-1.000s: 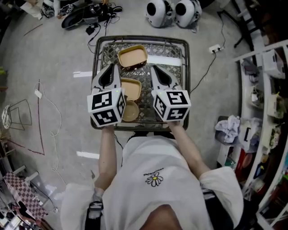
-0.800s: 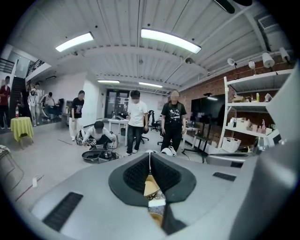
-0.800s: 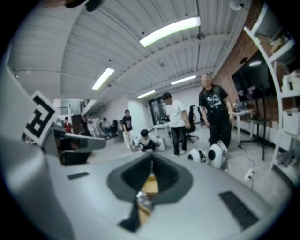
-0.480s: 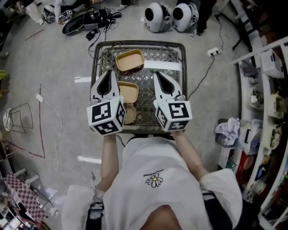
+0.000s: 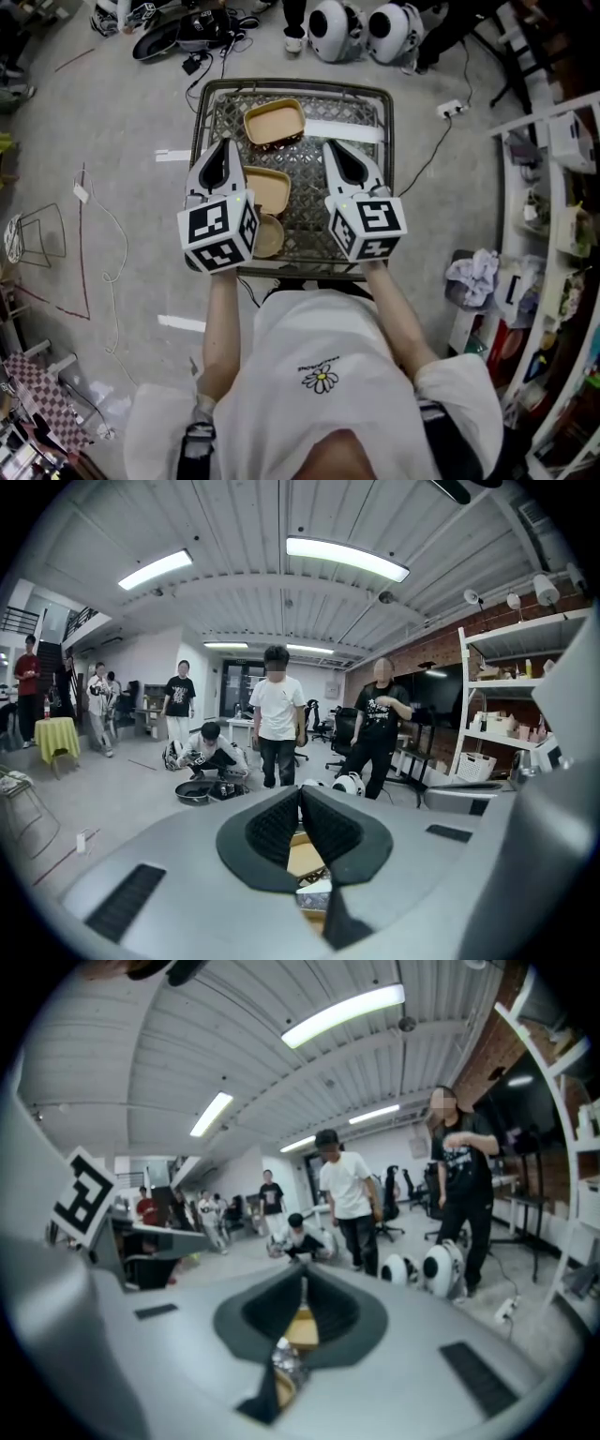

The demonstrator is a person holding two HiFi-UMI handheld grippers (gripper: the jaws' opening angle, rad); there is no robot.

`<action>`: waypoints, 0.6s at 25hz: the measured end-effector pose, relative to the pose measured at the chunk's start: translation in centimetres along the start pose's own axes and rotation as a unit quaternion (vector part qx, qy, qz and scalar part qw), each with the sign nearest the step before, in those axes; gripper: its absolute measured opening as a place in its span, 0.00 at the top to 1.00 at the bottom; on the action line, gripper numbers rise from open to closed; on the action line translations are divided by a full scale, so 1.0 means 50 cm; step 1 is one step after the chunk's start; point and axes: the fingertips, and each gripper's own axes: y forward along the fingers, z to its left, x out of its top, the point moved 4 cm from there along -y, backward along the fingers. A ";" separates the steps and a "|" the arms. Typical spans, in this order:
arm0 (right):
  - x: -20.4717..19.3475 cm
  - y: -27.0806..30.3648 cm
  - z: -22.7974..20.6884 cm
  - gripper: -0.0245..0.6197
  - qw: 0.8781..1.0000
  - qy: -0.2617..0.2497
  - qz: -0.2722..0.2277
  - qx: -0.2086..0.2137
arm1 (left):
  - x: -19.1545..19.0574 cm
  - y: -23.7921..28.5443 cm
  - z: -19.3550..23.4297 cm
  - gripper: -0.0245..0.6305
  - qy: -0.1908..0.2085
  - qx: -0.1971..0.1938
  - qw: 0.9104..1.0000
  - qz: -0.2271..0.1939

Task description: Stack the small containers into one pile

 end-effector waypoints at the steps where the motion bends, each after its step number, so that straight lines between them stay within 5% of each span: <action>1: -0.002 0.015 -0.006 0.90 1.000 0.001 0.010 0.004 | -0.002 0.014 0.004 0.91 0.001 -0.001 1.000 0.005; 8: -0.047 0.161 -0.070 0.84 0.995 0.032 0.090 0.040 | -0.047 0.153 0.061 0.77 -0.017 -0.036 0.997 0.071; 15: -0.151 0.337 -0.133 0.76 0.976 0.020 0.202 0.074 | -0.180 0.301 0.131 0.76 -0.053 -0.030 0.983 0.175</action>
